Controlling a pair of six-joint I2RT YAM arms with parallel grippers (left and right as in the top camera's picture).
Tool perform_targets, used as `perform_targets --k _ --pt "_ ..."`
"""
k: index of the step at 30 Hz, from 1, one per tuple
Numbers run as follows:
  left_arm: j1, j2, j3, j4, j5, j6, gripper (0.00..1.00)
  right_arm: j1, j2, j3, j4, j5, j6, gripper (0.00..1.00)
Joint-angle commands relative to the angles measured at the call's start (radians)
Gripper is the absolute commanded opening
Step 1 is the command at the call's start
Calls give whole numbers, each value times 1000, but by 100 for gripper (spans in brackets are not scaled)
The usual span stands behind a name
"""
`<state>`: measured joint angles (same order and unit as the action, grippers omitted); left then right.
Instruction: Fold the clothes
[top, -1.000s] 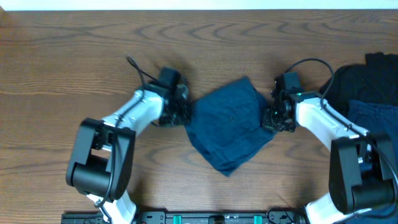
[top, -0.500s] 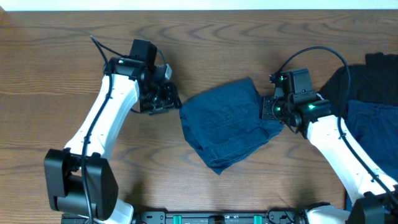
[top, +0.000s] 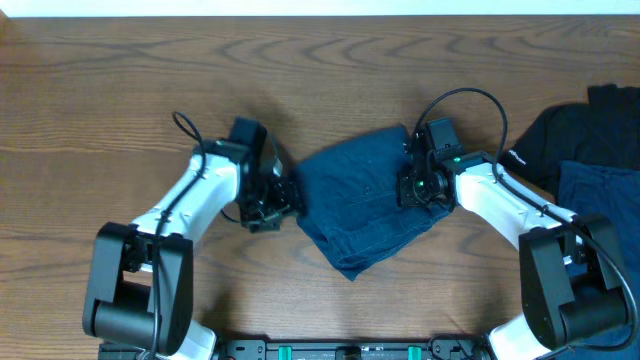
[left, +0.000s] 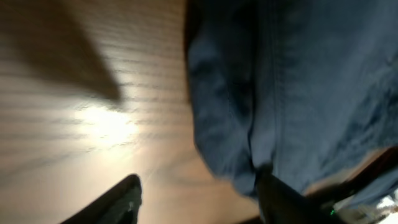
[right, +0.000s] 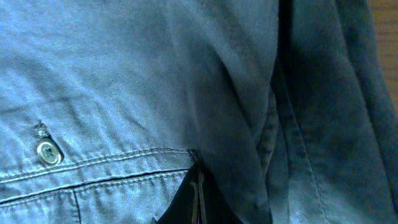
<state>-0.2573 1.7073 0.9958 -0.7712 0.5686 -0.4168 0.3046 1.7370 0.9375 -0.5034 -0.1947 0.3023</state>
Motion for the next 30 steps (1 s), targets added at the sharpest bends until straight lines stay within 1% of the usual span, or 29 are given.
perform_targets --k 1,7,10,14,16,18,21,23,25,27,30 --pt "-42 6 -97 101 86 -154 68 12 18 2 -5 -1 0 1" --pt "-109 6 -237 406 86 -351 78 13 18 2 -2 -1 0 1" --pt "-130 6 -282 560 86 -439 80 13 18 2 -2 -1 0 1" --pt "-150 6 -293 650 85 -483 80 13 18 2 -2 -1 0 1" --pt "-155 6 -293 633 87 -483 81 13 18 2 -3 -1 0 1" --pt "-154 6 -293 572 86 -472 80 13 18 2 -3 -1 0 1" --pt "-146 6 -293 446 87 -403 80 13 18 2 -2 0 0 1" --pt "-137 6 -293 353 86 -332 80 13 18 2 -2 0 0 1" --pt "-126 6 -293 295 86 -270 80 13 18 2 -2 0 0 1" --pt "-111 6 -293 271 87 -230 76 13 18 2 -2 0 0 1" --pt "-84 -4 -293 270 95 -192 75 13 18 2 -2 0 0 1"
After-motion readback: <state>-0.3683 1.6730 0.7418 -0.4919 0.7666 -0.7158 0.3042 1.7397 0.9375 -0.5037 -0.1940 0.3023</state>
